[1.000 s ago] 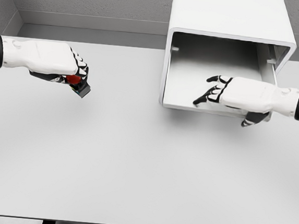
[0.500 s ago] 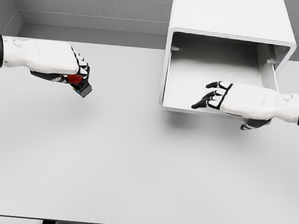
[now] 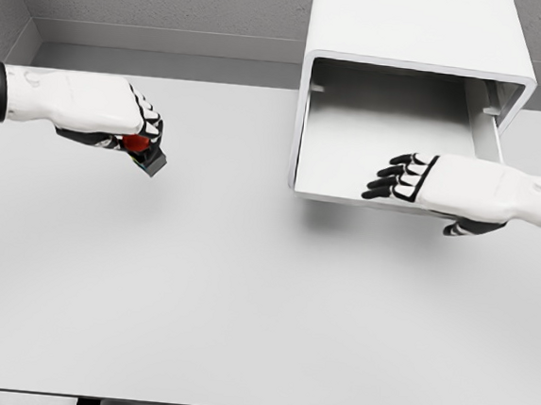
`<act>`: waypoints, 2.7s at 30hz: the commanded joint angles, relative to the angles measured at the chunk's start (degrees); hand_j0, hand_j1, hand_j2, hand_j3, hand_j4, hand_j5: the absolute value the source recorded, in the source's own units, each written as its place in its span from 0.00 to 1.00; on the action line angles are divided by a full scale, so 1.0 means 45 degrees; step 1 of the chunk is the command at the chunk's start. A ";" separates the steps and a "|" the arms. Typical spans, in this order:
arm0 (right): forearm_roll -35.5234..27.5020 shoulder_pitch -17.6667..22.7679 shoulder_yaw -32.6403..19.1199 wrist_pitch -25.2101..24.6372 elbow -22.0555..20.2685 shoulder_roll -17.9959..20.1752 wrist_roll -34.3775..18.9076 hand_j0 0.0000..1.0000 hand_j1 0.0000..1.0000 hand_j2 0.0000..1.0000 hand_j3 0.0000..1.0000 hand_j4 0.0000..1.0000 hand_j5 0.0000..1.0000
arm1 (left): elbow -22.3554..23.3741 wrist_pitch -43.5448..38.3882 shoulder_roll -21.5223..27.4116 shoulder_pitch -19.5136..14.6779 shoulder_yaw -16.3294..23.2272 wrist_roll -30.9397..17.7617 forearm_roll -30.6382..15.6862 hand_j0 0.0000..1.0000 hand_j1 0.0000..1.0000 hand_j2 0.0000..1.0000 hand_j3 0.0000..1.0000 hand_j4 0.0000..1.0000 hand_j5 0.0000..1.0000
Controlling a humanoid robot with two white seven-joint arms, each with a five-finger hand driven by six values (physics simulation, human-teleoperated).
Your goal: Slide open multi-storey tabletop storage cabinets and put open load switch and slide close multi-storey tabletop storage cabinets
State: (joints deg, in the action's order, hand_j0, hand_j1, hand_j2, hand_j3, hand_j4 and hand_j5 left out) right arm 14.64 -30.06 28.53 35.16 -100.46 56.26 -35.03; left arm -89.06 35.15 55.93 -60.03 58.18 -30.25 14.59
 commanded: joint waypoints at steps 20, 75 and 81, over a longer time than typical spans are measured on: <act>-0.2238 0.5332 -0.8253 -0.0036 -0.0040 0.2420 0.0007 1.00 1.00 1.00 1.00 1.00 1.00 | -0.1224 -0.0033 -0.1238 -0.1426 -0.0038 0.0004 -0.0858 0.41 0.41 0.41 0.41 0.41 0.41; -0.1008 1.0391 -0.7121 -0.0036 -0.0059 0.2479 0.0007 0.81 0.81 0.81 0.81 0.81 0.81 | 0.3757 -0.0033 -0.9480 -0.4219 0.0138 -0.1055 0.0685 0.91 0.91 0.91 0.91 0.91 0.91; -0.1008 1.0391 -0.6965 -0.0036 -0.0079 0.2459 0.0007 0.81 0.81 0.81 0.81 0.81 0.81 | 0.3776 -0.0033 -1.0164 -0.4219 0.0138 -0.1055 0.0782 0.92 0.92 0.92 0.92 0.92 0.92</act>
State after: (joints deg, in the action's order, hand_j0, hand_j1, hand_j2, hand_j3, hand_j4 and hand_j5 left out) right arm 10.40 16.61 -3.22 35.14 -100.77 67.30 -35.01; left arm -72.12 35.19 11.05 -79.01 58.88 -35.05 18.24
